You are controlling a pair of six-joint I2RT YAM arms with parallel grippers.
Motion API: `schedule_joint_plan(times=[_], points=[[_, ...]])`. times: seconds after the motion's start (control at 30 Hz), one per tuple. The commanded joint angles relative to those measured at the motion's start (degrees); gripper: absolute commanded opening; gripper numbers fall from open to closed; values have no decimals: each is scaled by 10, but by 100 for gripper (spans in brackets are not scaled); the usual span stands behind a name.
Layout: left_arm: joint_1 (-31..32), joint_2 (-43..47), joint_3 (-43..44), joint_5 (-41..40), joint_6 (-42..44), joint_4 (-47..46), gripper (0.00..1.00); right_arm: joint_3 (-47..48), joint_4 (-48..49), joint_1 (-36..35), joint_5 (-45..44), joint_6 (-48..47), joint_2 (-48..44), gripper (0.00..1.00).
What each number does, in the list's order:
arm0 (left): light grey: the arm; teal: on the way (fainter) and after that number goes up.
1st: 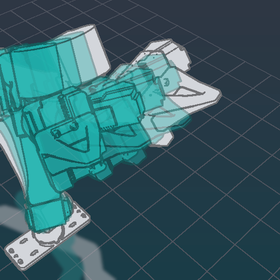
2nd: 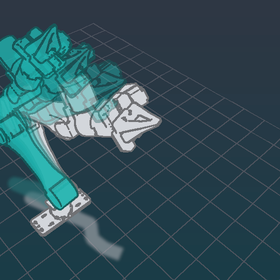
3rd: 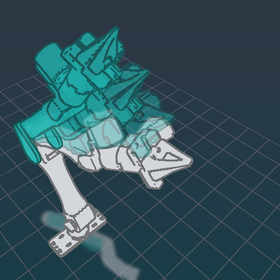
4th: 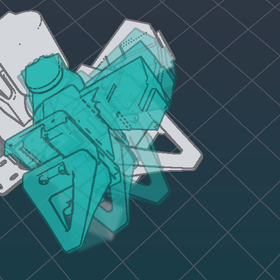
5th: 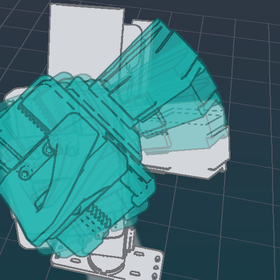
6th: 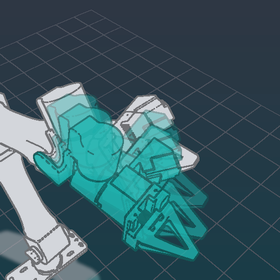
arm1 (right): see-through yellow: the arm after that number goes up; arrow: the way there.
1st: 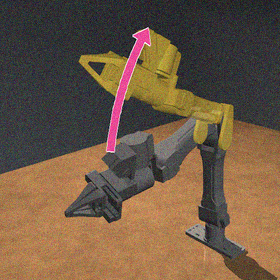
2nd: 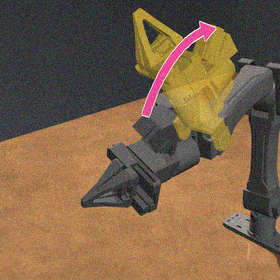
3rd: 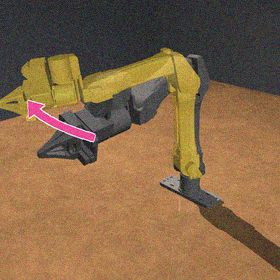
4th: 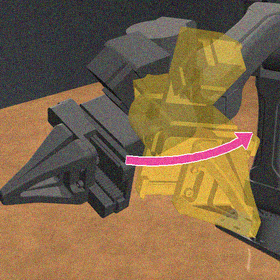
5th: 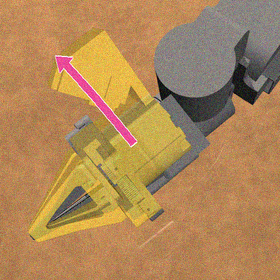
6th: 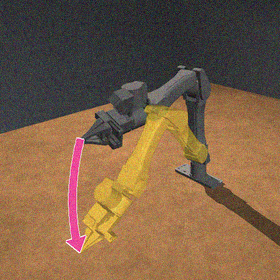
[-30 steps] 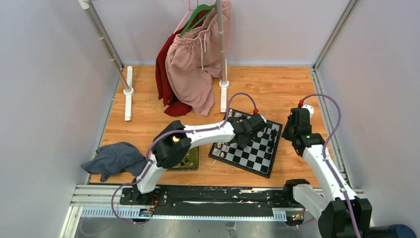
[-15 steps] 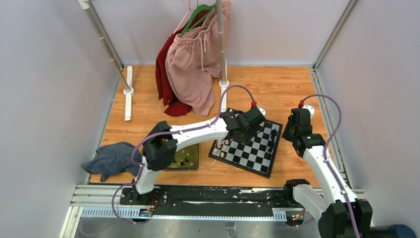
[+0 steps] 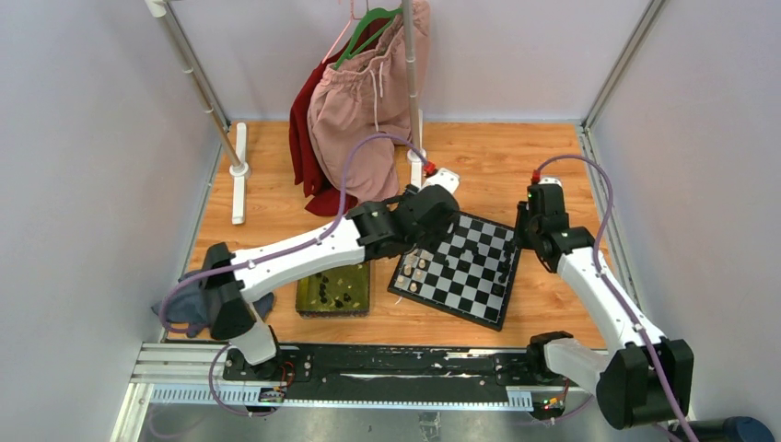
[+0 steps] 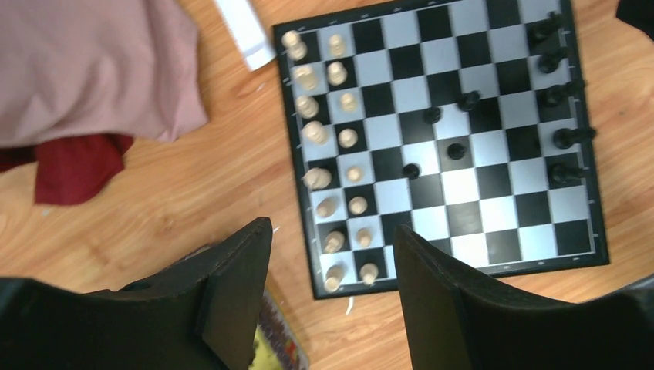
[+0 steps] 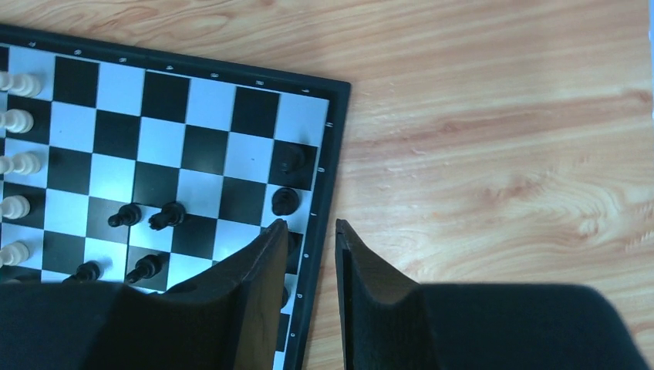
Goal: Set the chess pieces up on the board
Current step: Place the chess piece on the chessboard, then pick up the chess piece from the chessboard.
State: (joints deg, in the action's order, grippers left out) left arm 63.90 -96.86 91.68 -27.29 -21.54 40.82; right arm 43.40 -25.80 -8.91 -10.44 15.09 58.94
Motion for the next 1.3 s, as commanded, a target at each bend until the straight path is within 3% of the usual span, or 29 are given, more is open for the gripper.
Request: schedule_joint_plan(times=[0.0, 0.27, 0.43, 0.57, 1.27], points=[[5, 69, -72, -89, -57, 15, 66, 43, -27, -46, 0, -38, 32, 34], [4, 209, -206, -185, -144, 29, 69, 80, -25, -115, 15, -41, 123, 37], [3, 289, -262, -218, -188, 48, 69, 91, -11, -148, 26, -34, 171, 45], [3, 333, -293, -229, -212, 67, 69, 96, -3, -160, 31, -28, 197, 46], [4, 380, -337, -231, -242, 85, 69, 100, 14, -179, 32, -21, 249, 45]])
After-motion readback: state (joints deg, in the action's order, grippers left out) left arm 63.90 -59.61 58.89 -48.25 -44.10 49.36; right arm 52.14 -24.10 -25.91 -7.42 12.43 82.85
